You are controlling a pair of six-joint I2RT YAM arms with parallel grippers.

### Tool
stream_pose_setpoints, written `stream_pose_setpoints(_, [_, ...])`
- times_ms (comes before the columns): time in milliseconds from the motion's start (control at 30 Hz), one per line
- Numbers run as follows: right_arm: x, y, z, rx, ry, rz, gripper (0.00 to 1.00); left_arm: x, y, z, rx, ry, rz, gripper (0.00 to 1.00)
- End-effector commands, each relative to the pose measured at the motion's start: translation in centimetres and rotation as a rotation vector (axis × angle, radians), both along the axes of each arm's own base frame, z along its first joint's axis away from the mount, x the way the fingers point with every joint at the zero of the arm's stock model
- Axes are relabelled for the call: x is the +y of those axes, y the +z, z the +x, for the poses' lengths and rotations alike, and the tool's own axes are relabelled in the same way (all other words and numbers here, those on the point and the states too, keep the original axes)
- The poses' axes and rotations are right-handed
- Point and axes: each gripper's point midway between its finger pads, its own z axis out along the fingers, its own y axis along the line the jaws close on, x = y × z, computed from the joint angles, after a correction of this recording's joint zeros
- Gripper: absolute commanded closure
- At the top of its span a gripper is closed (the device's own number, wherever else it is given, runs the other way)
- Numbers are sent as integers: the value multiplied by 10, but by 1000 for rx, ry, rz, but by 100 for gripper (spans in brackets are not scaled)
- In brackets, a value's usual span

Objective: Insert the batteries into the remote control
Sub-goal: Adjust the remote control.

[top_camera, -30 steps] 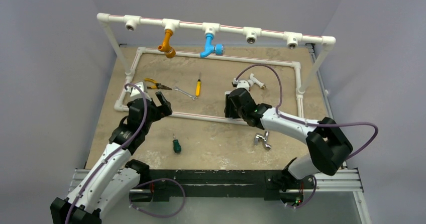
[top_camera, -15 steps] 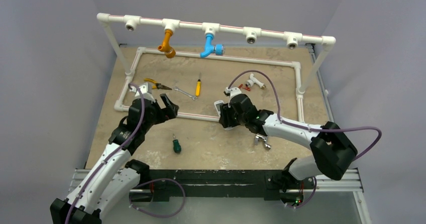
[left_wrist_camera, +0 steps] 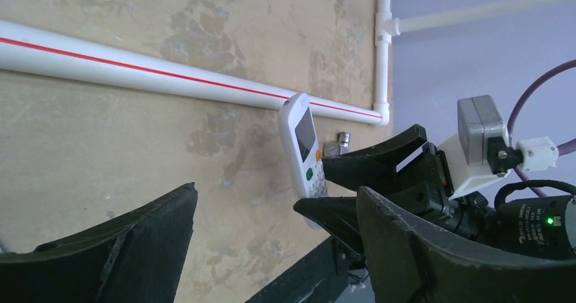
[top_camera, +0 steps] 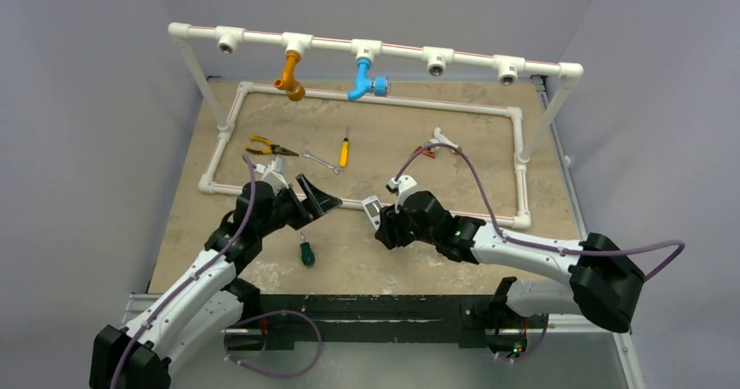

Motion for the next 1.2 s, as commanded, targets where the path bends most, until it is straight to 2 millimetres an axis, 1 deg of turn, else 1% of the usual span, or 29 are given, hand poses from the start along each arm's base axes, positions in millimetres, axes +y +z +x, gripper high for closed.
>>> stream_pose_setpoints(0, [24,40,-1,-17,-3,186,96,-30,25,-4,-41,-79,-119,16])
stream_pose_setpoints(67, [29,45,-3,4,2,214,95,-38,21,-7,-28,-102,-120,16])
stream_pose_setpoints(133, [34,46,-3,23,0,232,94,-44,17,-9,-16,-116,-133,16])
stream_pose_setpoints(300, [49,52,-9,59,38,301,94,-54,16,-10,-1,-135,-152,16])
stream_pose_setpoints(500, [56,66,-13,49,76,352,94,-56,6,-7,25,-126,-131,18])
stream_pose_setpoints(700, [60,80,-19,29,127,385,94,-59,6,-3,33,-118,-149,24])
stream_pose_setpoints(867, [65,86,-25,24,181,400,93,-65,10,-1,31,-123,-152,32])
stream_pose_setpoints(1000, [71,91,-31,17,226,428,93,-69,11,-1,40,-128,-153,37])
stream_pose_setpoints(1167, [73,93,-31,0,228,428,92,-72,15,-4,27,-140,-158,51])
